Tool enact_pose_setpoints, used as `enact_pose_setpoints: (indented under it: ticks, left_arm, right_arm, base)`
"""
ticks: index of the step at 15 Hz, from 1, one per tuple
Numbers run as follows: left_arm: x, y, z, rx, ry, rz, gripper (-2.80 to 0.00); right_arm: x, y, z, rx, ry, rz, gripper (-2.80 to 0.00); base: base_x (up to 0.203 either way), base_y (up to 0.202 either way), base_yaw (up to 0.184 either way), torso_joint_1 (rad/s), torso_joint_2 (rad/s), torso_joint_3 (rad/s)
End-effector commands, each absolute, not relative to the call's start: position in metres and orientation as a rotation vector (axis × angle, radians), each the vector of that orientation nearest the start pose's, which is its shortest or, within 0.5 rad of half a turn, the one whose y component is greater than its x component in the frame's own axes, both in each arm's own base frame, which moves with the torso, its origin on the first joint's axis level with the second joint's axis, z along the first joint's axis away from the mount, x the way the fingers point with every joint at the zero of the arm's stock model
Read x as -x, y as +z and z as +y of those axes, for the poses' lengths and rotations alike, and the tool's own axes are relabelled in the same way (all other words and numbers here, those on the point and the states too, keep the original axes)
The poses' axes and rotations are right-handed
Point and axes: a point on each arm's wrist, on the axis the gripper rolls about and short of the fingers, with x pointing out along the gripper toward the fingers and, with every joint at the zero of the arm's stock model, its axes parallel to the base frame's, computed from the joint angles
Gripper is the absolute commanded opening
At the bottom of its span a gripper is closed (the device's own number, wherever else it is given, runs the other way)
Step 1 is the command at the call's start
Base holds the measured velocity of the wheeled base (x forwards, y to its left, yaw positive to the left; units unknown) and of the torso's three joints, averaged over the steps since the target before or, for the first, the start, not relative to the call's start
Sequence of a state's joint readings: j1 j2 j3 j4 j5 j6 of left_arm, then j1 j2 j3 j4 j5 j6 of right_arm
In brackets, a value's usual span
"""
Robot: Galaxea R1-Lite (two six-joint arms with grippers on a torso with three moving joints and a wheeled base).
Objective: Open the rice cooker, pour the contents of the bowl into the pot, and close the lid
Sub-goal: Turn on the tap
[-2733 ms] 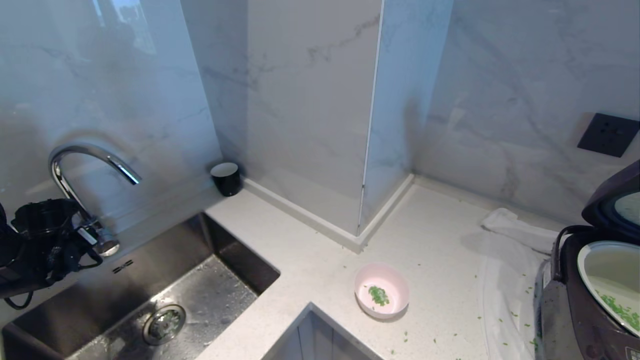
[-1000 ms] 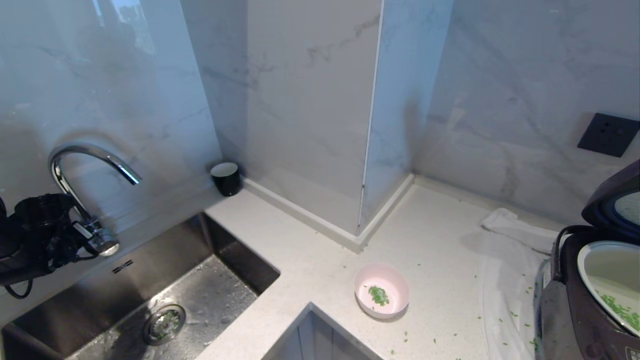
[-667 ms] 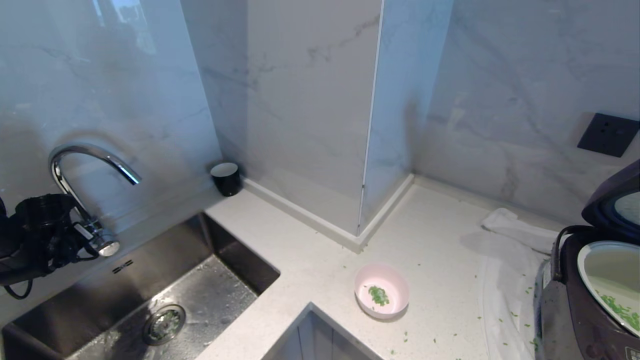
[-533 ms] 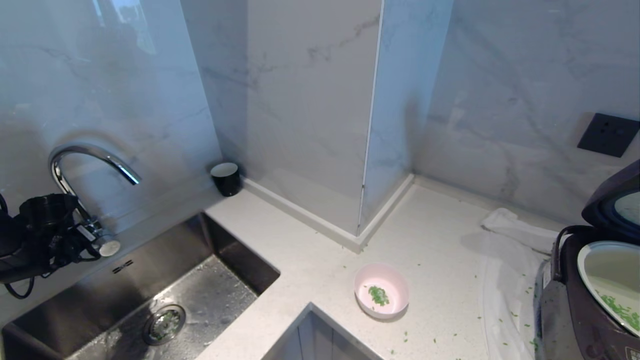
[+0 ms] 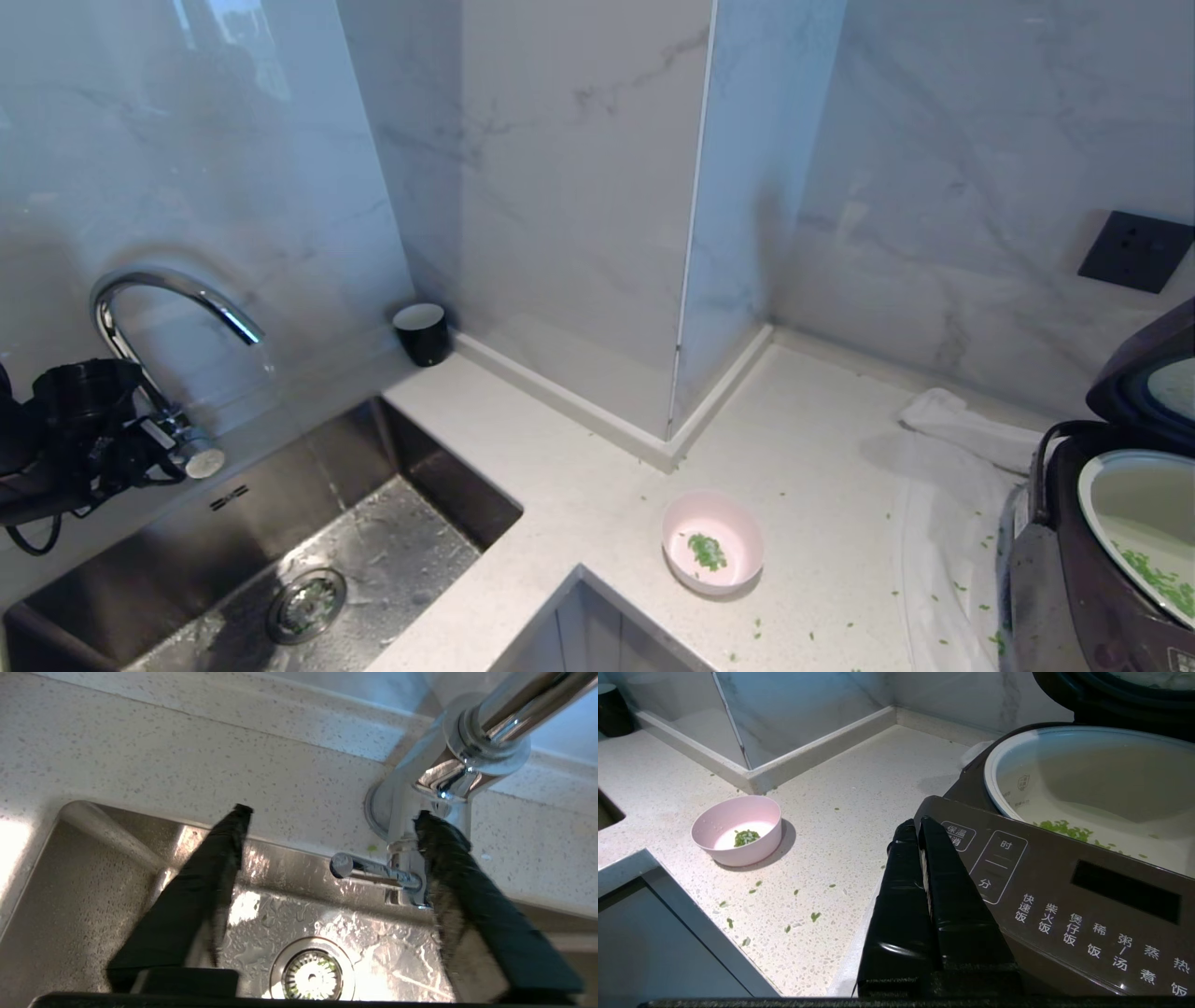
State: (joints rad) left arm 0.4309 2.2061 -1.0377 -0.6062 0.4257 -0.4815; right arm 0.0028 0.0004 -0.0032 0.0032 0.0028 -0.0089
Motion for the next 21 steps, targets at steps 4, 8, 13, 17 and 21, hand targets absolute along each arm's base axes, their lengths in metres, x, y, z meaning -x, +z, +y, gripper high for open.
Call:
enact_pose_setpoints:
  ticks: [4, 8, 13, 17, 21]
  left_arm:
    - [-0.357, 0.064, 0.18, 0.446, 0.967, 0.34, 0.0]
    - [-0.354, 0.069, 0.18, 0.45, 0.966, 0.331, 0.0]
    - [-0.328, 0.085, 0.17, 0.452, 0.966, 0.337, 0.0]
    - [-0.286, 0.087, 0.144, 0.488, 0.862, 0.425, 0.0]
    - [-0.262, 0.105, 0.109, 0.492, 0.73, 0.422, 0.0]
  right_arm:
    - [0.023, 0.076, 0.0, 0.009, 0.006, 0.0, -2.8]
    - [0.023, 0.076, 0.0, 0.009, 0.006, 0.0, -2.8]
    - [0.023, 0.076, 0.0, 0.009, 0.006, 0.0, -2.8]
    - [0.023, 0.076, 0.0, 0.009, 0.006, 0.0, -2.8]
    - [0.023, 0.076, 0.0, 0.009, 0.006, 0.001, -2.8]
  base:
    - [0.0, 0.0, 0.0, 0.0, 0.0, 0.0]
    - [0.0, 0.0, 0.0, 0.0, 0.0, 0.0]
    - [0.0, 0.0, 0.0, 0.0, 0.0, 0.0]
    - [0.0, 0.0, 0.0, 0.0, 0.0, 0.0]
    - [0.0, 0.0, 0.0, 0.0, 0.0, 0.0]
